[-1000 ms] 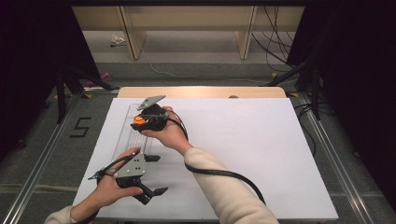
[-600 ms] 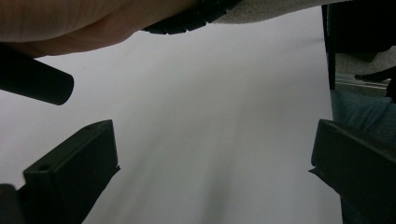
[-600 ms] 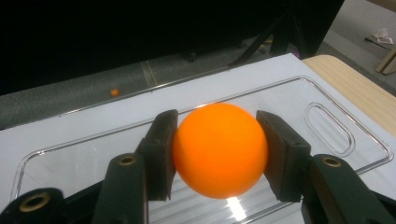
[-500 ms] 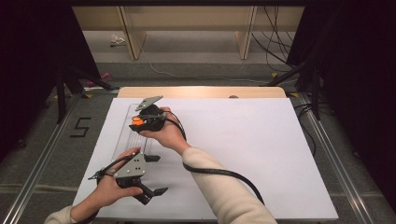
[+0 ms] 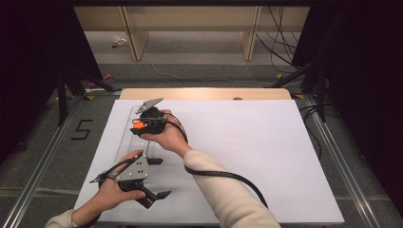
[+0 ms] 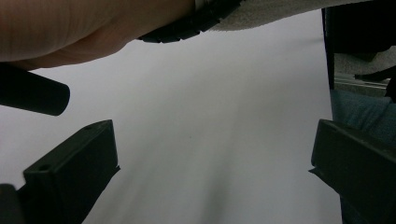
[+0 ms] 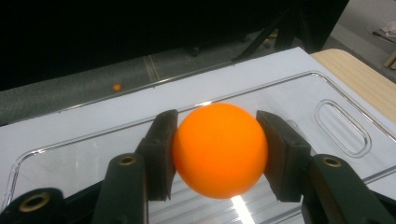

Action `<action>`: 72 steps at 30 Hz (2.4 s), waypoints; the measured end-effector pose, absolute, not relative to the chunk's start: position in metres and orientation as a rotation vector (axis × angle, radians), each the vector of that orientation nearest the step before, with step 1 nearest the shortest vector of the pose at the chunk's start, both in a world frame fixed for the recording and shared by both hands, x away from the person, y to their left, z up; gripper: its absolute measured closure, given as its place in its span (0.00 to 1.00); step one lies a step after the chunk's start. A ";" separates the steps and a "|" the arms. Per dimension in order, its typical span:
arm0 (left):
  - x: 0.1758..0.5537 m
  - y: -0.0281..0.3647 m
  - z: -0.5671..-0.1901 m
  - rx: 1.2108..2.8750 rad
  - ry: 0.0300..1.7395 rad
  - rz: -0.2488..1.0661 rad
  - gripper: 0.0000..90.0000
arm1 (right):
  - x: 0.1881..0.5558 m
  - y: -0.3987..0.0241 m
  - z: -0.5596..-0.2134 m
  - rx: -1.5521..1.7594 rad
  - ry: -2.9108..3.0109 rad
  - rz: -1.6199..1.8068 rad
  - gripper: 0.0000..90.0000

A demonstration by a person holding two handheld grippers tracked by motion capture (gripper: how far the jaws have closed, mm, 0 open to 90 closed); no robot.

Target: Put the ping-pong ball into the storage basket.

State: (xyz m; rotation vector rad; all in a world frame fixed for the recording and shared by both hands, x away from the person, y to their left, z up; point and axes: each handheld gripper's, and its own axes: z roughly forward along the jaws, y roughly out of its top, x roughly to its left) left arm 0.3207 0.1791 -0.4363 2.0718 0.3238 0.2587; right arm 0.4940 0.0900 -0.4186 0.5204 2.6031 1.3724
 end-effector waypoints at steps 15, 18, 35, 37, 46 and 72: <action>0.320 0.179 -0.436 2.073 0.322 0.257 0.00 | 0.494 0.096 -0.426 0.510 2.637 1.346 0.57; 0.320 0.179 -0.436 2.073 0.323 0.257 0.00 | 0.493 0.097 -0.428 0.513 2.644 1.342 0.57; 0.320 0.179 -0.436 2.073 0.322 0.255 0.00 | 0.493 0.101 -0.435 0.504 2.670 1.316 0.57; 0.320 0.179 -0.436 2.073 0.322 0.255 0.00 | 0.493 0.101 -0.436 0.506 2.672 1.314 0.57; 0.320 0.179 -0.436 2.073 0.322 0.255 0.00 | 0.493 0.103 -0.438 0.506 2.679 1.308 0.57; 0.320 0.179 -0.436 2.072 0.321 0.253 0.00 | 0.495 0.106 -0.443 0.516 2.687 1.299 0.57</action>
